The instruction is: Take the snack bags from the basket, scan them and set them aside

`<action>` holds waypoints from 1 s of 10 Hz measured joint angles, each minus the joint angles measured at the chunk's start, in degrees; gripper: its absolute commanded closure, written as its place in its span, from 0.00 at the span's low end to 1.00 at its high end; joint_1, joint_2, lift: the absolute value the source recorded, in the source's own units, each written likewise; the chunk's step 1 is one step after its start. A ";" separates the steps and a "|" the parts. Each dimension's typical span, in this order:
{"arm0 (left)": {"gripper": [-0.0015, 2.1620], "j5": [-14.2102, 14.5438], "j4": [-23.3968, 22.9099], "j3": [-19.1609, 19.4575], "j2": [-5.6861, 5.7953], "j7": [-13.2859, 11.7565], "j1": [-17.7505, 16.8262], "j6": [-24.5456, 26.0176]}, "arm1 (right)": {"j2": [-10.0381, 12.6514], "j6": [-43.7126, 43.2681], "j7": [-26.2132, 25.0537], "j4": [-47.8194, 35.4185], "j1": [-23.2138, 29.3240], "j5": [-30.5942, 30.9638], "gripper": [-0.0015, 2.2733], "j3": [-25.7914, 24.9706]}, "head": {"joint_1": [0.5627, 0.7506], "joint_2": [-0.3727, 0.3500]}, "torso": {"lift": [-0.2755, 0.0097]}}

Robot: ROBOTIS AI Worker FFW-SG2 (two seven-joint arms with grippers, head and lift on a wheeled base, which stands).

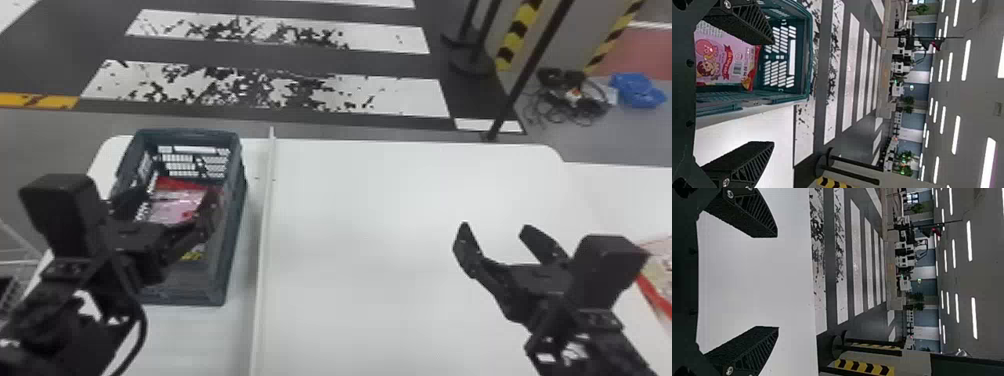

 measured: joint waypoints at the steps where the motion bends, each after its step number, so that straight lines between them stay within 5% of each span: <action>1: 0.04 0.72 1.24 1.08 -0.40 0.18 -4.00 6.35 | -0.74 0.91 0.92 0.00 -0.09 -0.44 0.04 -0.48 | 0.70 0.44 | 0.70; 6: 0.07 3.30 15.23 3.10 -1.00 2.43 -21.62 19.33 | -1.05 4.08 1.38 0.59 -0.22 -1.42 0.04 -2.38 | 0.70 0.50 | 0.70; 10: 0.11 3.57 22.11 3.15 -1.01 4.47 -28.04 29.26 | -1.15 4.77 1.32 1.72 -0.80 -1.43 0.04 -2.81 | 0.70 0.51 | 0.70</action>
